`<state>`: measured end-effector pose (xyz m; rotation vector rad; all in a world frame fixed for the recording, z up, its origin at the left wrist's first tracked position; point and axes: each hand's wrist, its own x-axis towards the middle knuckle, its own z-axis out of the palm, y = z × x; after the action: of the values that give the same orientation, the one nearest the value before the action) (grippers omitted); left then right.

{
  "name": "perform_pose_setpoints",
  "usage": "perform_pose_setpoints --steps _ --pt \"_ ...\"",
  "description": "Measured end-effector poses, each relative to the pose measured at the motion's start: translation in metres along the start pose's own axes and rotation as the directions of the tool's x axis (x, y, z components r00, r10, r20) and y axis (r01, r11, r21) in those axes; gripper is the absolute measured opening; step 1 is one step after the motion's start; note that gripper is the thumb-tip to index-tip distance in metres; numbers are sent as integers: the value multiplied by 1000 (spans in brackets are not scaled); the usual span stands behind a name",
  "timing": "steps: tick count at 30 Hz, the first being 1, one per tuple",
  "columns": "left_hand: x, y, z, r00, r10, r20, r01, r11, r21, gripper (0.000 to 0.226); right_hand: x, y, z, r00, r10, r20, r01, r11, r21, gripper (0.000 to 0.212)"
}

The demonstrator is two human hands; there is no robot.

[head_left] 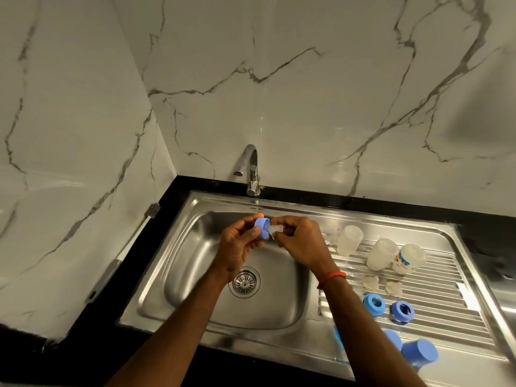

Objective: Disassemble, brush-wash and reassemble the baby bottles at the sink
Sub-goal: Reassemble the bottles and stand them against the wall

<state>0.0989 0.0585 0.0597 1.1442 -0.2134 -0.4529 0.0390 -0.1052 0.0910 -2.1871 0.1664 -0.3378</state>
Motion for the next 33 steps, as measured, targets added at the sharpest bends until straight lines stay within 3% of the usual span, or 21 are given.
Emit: perform_pose_setpoints --steps 4,8,12,19,23,33 --pt "-6 3 6 998 -62 -3 60 983 -173 35 -5 -4 6 987 -94 -129 85 994 -75 36" --pt "-9 3 4 992 -129 -14 119 947 -298 36 -8 0 13 978 -96 -183 89 995 -44 30" --pt "-11 -1 -2 988 -152 -11 144 955 -260 39 -13 -3 16 988 -99 -116 106 993 51 35" --pt "-9 5 -9 987 -128 97 145 969 -198 43 -8 -12 22 975 -143 -173 135 989 -53 42" --pt "-8 15 -8 986 -129 109 152 958 -243 29 -6 -18 23 966 -142 -214 120 986 -114 50" --pt "-3 21 -18 973 -211 97 229 939 -257 40 -1 -26 24 988 -130 -87 132 991 13 47"
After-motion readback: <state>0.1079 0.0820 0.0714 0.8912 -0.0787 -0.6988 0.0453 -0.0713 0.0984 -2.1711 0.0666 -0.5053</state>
